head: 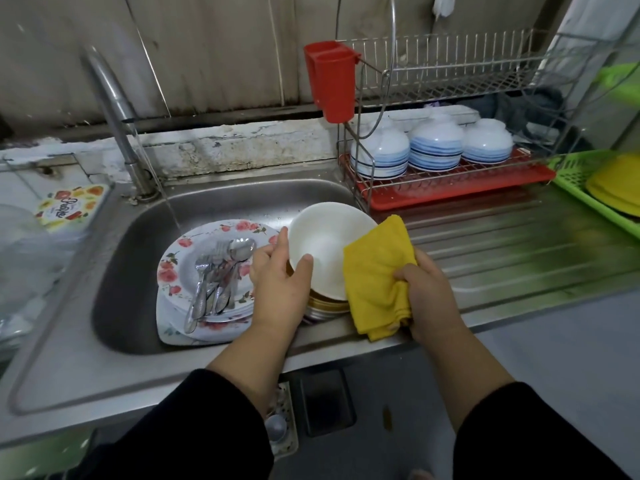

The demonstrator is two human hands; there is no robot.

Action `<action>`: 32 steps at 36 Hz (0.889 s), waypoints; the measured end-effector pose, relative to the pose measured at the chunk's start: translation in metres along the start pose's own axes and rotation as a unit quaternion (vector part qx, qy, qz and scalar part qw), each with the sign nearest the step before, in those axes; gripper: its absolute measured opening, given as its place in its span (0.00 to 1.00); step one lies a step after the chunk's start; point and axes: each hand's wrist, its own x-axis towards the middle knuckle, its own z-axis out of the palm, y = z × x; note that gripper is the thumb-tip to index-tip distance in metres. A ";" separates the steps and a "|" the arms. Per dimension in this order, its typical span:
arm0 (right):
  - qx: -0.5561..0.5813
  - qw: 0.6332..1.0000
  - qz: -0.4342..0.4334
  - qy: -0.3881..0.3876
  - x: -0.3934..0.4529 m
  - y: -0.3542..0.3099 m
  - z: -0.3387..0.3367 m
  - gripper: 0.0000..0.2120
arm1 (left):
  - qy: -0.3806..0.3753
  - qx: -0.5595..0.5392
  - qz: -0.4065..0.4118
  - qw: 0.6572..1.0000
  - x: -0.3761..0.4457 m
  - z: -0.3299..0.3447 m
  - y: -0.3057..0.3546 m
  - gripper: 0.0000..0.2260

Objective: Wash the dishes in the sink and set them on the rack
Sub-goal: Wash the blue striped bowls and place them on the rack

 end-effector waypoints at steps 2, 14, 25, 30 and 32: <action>0.001 1.000 0.003 0.003 0.001 0.000 -0.001 0.19 | 0.004 -0.031 0.001 1.000 -0.002 0.001 0.002 0.24; 0.019 1.000 -0.001 -0.003 -0.001 -0.003 -0.003 0.20 | 0.061 -0.252 -0.095 0.961 -0.003 0.015 0.046 0.14; 0.041 0.998 0.045 0.007 0.005 -0.005 -0.006 0.17 | -0.090 -0.310 -0.208 0.923 0.012 -0.001 0.055 0.22; 0.039 0.997 0.062 0.004 0.012 -0.024 -0.002 0.15 | -0.070 -0.357 -0.228 0.903 0.013 -0.005 0.061 0.09; -0.006 1.000 0.028 -0.013 0.016 -0.045 0.004 0.14 | -0.057 -0.380 -0.235 0.893 0.016 -0.008 0.064 0.11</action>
